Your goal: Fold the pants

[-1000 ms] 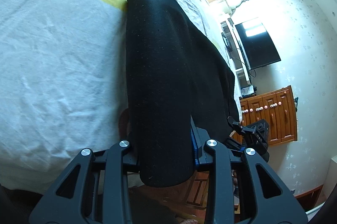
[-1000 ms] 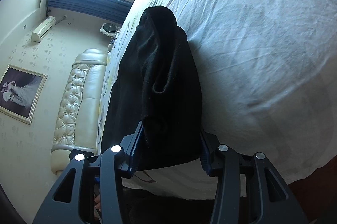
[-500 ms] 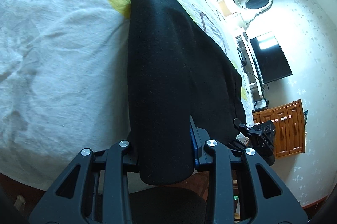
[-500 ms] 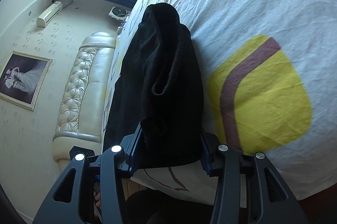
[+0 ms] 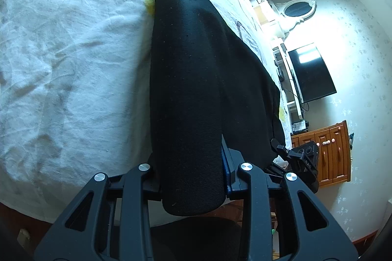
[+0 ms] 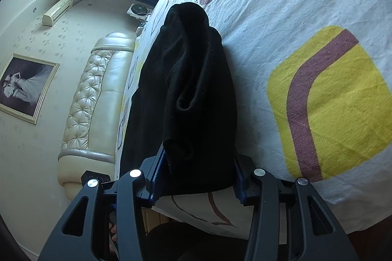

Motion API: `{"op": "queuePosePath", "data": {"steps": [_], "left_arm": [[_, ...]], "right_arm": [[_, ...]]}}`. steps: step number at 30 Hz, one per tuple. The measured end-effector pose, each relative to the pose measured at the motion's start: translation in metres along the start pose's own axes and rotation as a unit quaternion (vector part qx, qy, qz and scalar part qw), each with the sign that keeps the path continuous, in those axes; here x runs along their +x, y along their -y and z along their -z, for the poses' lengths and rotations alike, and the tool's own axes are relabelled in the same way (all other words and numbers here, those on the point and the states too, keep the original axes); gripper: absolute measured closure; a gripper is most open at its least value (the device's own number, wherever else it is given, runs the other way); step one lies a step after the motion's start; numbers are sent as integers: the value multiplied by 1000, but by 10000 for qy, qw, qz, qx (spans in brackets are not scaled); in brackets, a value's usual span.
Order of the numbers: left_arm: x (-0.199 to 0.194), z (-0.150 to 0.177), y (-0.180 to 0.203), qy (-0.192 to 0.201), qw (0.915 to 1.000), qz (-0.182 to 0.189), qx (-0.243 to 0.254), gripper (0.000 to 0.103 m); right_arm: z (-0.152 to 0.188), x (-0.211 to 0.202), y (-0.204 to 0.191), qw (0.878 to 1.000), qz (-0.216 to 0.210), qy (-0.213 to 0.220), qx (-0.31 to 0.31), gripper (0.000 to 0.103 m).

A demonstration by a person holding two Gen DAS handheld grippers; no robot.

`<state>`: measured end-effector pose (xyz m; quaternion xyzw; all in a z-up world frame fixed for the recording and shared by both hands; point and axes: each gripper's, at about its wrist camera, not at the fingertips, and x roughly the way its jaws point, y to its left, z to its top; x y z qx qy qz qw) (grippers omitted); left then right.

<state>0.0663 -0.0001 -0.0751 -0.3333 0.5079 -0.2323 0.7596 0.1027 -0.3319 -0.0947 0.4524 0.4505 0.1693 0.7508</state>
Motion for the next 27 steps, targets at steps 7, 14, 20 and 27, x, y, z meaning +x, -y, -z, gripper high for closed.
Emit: {"op": "queuePosePath", "data": {"steps": [7, 14, 20, 27], "left_arm": [[-6, -4, -20, -71, 9983, 556, -178, 61], [-41, -7, -32, 202, 9972, 665, 293, 39], [-33, -48, -37, 416, 9967, 664, 203, 34], [18, -102, -33, 214, 9983, 519, 139, 34]], "right_arm": [[-1, -5, 6, 9997, -235, -56, 85, 47], [-22, -40, 12, 9996, -65, 255, -139, 24], [-63, -23, 16, 9992, -281, 300, 23, 23], [-108, 36, -8, 9994, -216, -132, -221, 23]]}}
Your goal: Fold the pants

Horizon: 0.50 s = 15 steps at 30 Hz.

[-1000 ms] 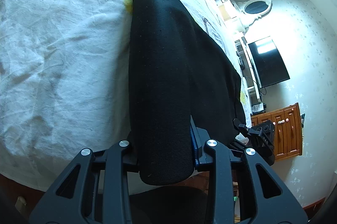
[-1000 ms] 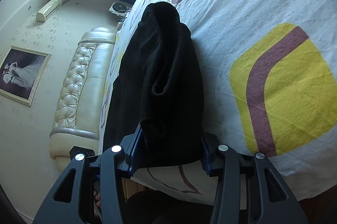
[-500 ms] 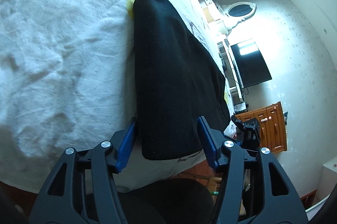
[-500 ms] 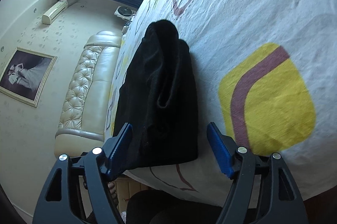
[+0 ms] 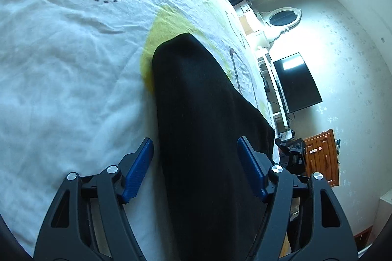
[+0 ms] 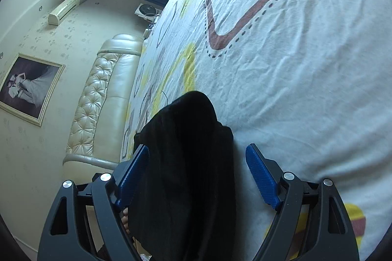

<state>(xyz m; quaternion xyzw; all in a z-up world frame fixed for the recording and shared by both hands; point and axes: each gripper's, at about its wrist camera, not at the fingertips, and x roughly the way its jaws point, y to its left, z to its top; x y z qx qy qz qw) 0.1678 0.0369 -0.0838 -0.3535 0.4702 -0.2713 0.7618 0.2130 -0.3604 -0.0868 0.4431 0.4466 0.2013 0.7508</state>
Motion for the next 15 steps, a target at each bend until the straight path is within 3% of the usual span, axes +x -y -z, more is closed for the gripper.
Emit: {"op": "queuePosePath", "data": {"steps": [5, 6, 8, 9, 10, 15], "left_arm": [[23, -28, -5, -61, 9998, 99, -174, 32], [25, -32, -8, -74, 9997, 136, -194, 33], [27, -34, -7, -84, 9999, 79, -64, 43], [29, -35, -7, -111, 9999, -90, 68, 59], [30, -33, -8, -146, 9995, -190, 187, 65], [26, -31, 0, 48, 9978, -365, 543, 70]], "right_arm": [[-16, 23, -5, 9992, -131, -337, -153, 23], [-17, 25, -6, 9989, -98, -385, -236, 34], [-15, 29, -7, 9983, 83, -468, -341, 52], [-14, 28, -5, 9986, 58, -413, -324, 56], [-12, 28, -5, 9988, 8, -355, -328, 57], [-8, 25, -12, 9982, 56, -25, -600, 62]]}}
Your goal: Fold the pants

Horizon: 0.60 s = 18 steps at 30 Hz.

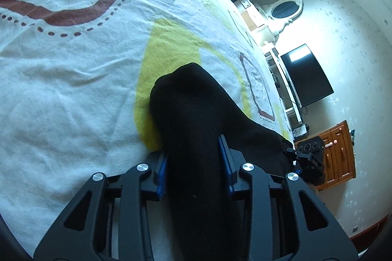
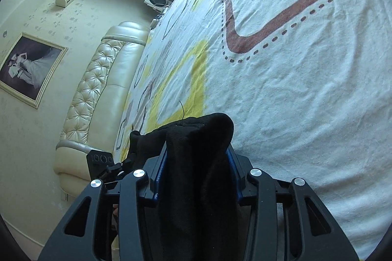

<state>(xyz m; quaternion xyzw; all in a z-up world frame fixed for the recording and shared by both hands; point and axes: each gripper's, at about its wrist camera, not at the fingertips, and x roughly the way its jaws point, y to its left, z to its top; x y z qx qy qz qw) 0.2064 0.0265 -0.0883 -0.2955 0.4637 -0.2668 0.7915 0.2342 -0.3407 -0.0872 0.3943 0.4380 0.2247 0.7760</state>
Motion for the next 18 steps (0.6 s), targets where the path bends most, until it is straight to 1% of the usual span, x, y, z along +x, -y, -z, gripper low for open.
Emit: {"op": "queuePosePath", "data": {"steps": [4, 7, 13, 18], "left_arm": [[2, -9, 14, 62, 9985, -387, 375, 72], [2, -18, 18, 93, 9971, -534, 543, 72], [9, -40, 12, 170, 9964, -669, 495, 72], [16, -58, 7, 178, 9964, -699, 455, 72]], "right_arm": [[-9, 2, -7, 9997, 77, 127, -184, 63], [-18, 6, -10, 9995, 69, 187, -226, 63], [-37, 20, -11, 9993, 62, 287, -209, 63], [-53, 31, -11, 9992, 83, 325, -197, 63]]}}
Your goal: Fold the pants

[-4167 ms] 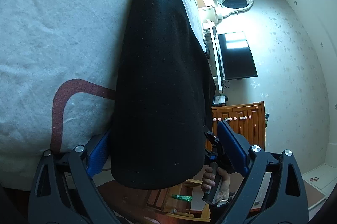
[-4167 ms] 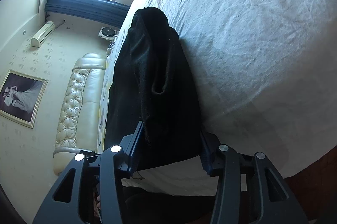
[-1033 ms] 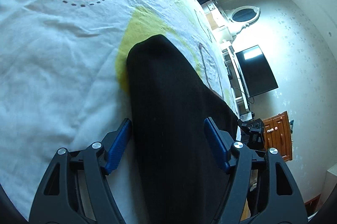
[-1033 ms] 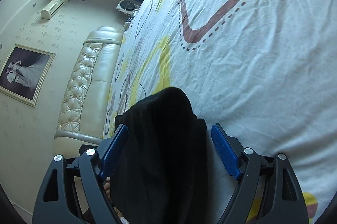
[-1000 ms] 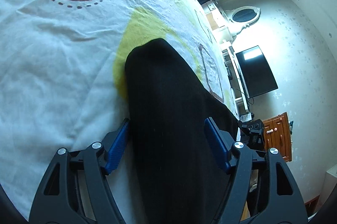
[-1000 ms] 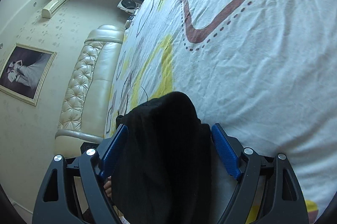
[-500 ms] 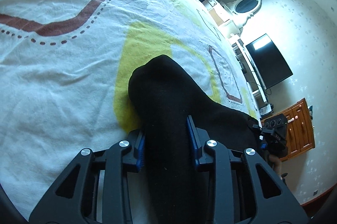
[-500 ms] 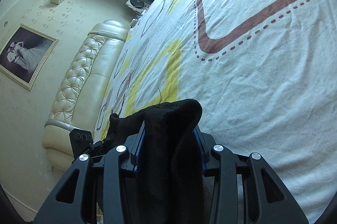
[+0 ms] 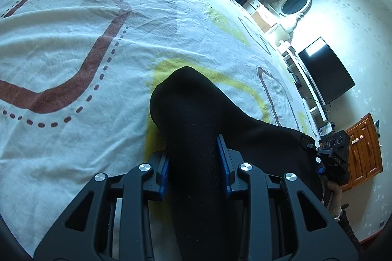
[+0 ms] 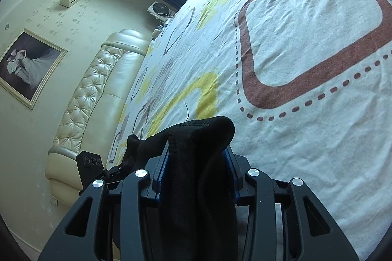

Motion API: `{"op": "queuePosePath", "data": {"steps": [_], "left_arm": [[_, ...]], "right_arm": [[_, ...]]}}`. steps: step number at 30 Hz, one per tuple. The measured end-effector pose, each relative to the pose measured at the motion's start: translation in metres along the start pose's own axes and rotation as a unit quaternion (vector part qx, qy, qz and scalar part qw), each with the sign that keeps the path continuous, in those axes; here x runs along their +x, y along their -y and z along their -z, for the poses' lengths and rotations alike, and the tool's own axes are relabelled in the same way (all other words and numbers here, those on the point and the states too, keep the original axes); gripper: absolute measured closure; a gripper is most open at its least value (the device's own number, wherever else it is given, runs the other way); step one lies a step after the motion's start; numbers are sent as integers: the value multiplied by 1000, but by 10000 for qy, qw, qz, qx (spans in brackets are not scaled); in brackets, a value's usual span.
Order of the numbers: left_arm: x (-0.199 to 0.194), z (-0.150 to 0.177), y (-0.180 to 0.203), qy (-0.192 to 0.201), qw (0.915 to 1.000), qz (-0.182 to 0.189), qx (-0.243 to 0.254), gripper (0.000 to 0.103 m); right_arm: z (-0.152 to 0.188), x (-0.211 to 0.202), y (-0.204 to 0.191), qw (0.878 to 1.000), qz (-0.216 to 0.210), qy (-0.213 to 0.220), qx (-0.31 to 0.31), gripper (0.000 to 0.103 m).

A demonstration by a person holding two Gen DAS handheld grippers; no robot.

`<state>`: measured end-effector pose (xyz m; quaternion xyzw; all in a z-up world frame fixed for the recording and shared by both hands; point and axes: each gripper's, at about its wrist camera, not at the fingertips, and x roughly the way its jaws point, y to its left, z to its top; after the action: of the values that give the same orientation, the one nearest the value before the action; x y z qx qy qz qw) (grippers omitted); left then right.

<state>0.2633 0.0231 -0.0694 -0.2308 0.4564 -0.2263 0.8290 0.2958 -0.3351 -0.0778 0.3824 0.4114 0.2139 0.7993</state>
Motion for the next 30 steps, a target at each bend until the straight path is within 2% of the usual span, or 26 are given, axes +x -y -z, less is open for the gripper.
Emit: {"op": "queuePosePath", "data": {"steps": [9, 20, 23, 25, 28, 30], "left_arm": [[4, -17, -7, -7, 10000, -60, -12, 71], [7, -20, -10, 7, 10000, 0, -69, 71], [7, -18, -12, 8, 9999, 20, -113, 69], [7, -17, -14, -9, 9999, 45, -142, 64], [3, -15, -20, -63, 9990, 304, -313, 59], [-4, -10, -26, -66, 9976, 479, -501, 53]], "right_arm": [[-15, 17, 8, 9999, -11, -15, 114, 63], [-14, 18, 17, 9998, -56, -14, 204, 63], [-11, 16, 18, 9997, -79, -7, 228, 63], [-11, 16, 18, 9996, -106, -10, 258, 62], [-11, 12, 20, 9992, -145, -20, 367, 55], [-9, 5, 19, 9988, -165, -2, 453, 42]]}}
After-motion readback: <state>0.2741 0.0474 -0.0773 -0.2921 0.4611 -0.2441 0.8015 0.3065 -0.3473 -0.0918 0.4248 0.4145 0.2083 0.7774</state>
